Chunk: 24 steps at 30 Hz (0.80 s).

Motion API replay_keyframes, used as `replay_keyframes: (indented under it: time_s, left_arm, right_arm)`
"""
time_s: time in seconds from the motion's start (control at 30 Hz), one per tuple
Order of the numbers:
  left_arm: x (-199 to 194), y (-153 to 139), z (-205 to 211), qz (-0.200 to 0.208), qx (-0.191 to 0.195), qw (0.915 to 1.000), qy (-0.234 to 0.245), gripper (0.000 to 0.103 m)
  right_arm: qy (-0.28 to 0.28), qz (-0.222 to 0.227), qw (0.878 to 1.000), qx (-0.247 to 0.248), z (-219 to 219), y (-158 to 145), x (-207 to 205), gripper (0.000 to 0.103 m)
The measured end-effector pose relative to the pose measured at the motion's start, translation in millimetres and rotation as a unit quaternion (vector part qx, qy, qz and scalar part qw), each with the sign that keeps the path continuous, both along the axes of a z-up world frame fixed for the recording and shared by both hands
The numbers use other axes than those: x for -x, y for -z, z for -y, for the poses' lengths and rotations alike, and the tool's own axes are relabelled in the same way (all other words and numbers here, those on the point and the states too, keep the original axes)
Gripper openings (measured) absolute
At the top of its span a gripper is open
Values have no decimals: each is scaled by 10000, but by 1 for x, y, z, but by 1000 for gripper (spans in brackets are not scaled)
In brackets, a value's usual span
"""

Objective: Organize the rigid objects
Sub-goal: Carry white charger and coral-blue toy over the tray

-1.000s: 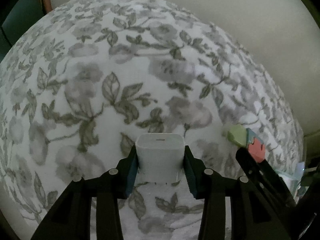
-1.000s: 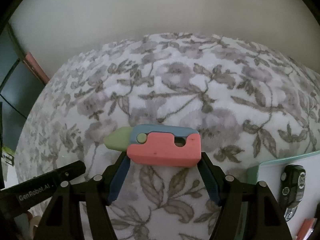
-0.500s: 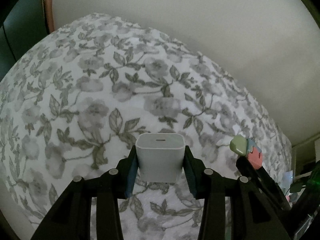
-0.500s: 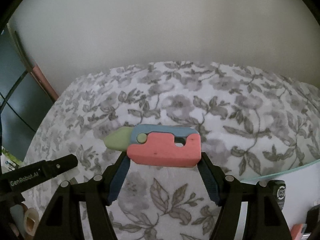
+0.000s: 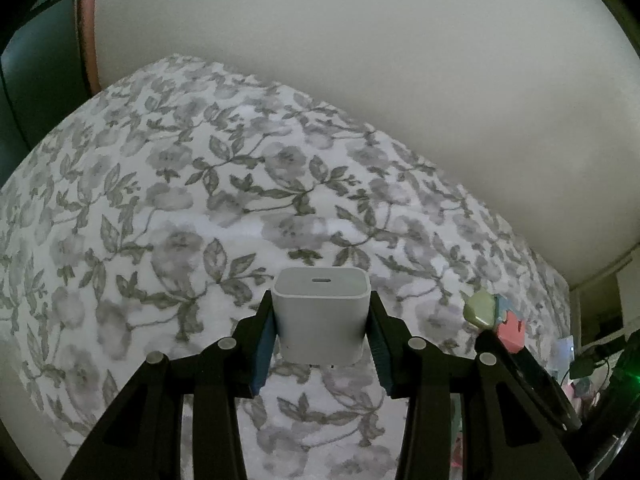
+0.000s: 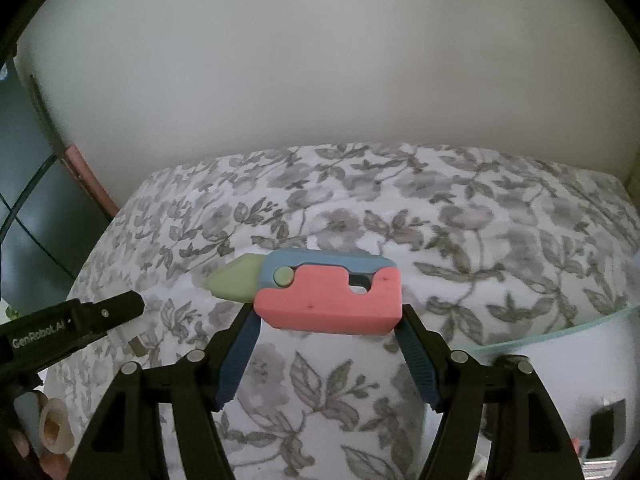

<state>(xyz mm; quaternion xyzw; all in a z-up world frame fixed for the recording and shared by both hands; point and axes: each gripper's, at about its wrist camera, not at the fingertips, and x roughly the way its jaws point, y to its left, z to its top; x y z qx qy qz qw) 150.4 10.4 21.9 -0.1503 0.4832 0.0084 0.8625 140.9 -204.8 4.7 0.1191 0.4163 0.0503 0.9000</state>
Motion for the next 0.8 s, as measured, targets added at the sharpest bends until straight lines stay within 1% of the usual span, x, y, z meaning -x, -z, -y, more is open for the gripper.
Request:
replay_keyframes:
  time_s: [0.47,0.7,0.8]
  left_arm:
    - [35,-32,52,370,-176,9978,525,44]
    - [54,-41,83,494,-342,9944,874,44]
    - [59,-47,105,585,-395,9907,1161,44]
  right_arm:
    - [579,99,9981,-181,62,-40,52,72]
    - [958,58,9946,-396,96,-45,85,72]
    - [1110,15,9927,-466,108,-46,98,72]
